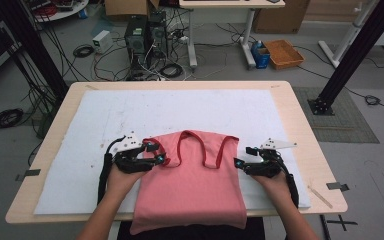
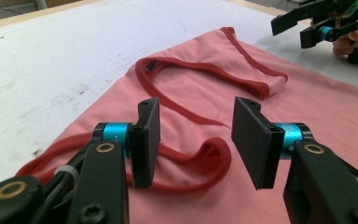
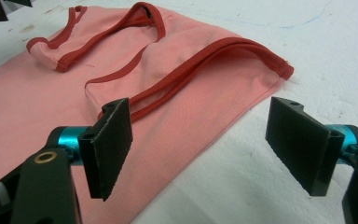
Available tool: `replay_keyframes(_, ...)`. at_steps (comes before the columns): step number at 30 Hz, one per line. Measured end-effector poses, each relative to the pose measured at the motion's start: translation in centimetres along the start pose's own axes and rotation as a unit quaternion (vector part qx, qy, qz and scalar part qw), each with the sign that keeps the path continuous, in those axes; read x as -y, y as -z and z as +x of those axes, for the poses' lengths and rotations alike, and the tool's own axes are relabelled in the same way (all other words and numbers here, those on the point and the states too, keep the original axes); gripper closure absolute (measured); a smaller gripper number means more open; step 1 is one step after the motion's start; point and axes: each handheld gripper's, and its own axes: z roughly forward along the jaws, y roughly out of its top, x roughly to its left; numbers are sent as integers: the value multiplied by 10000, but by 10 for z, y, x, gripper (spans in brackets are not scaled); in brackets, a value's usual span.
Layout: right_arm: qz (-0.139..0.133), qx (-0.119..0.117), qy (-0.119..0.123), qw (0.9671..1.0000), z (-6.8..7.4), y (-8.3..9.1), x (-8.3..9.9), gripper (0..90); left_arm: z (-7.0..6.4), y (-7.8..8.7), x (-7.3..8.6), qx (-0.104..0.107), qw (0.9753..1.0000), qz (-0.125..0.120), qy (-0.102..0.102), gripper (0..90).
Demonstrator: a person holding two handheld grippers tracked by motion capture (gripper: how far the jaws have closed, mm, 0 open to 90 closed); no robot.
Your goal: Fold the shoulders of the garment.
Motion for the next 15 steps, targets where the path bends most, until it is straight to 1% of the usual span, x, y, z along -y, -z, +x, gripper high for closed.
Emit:
replay_keyframes(2, 1, 10, 5, 10000, 0, 0, 0, 227, 0, -8, 0, 73, 9999, 97, -21, 525)
replay_keyframes(4, -1, 18, 4, 10000, 1, 0, 0, 227, -3, -18, 1, 220, 9994, 259, -40, 530)
replay_keyframes(6, 1, 25, 0, 10000, 1, 0, 0, 227, -5, -22, 3, 304, 9985, 419, -149, 577)
replay_keyframes(7, -7, 19, 17, 10000, 1, 0, 0, 227, -6, -23, 4, 340, 9982, 455, -166, 616)
replay_keyframes(9, -5, 19, 25, 10000, 0, 0, 0, 227, -7, -23, 7, 439, 9975, 508, -220, 721)
replay_keyframes(10, -6, 14, 27, 10000, 0, 0, 0, 227, -7, -22, 8, 450, 9970, 574, -246, 751)
replay_keyframes(12, 12, 32, 25, 10000, 1, 0, 0, 227, -7, -22, 11, 486, 9960, 701, -270, 794)
replay_keyframes(14, 20, 34, 24, 10000, 1, 0, 0, 228, -7, -22, 14, 480, 9954, 784, -281, 818)
replay_keyframes(15, 27, 31, 27, 10000, 1, 0, 0, 228, -6, -22, 15, 512, 9951, 802, -283, 828)
